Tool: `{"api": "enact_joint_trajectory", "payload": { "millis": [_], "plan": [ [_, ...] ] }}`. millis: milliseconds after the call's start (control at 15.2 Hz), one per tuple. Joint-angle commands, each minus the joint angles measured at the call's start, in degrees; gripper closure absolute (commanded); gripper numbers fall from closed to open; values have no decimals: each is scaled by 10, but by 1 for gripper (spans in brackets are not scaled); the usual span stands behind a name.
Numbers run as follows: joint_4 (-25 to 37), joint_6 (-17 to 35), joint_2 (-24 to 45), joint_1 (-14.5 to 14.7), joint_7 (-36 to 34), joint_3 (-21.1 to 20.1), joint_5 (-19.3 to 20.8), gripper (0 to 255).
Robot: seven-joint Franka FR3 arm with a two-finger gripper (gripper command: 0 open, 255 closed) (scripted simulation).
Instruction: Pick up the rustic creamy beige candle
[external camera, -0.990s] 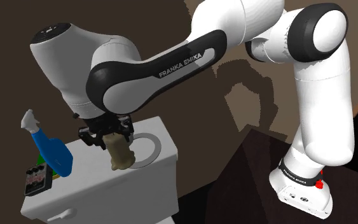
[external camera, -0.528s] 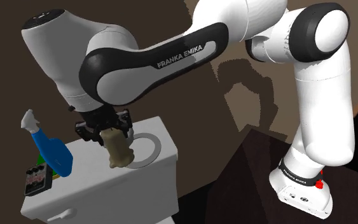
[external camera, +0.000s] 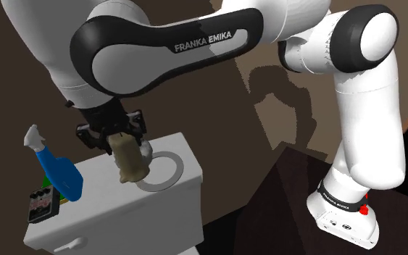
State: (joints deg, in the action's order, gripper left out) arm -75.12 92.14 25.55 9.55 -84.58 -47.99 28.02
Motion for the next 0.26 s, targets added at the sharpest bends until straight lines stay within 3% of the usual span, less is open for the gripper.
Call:
{"api": "enact_joint_trajectory", "payload": {
  "millis": [0, 198],
  "plan": [
    [19, -17, 1, 6, 3, 0, 1, 255],
    [32, -27, 3, 10, 5, 1, 2, 255]
  ]
}}
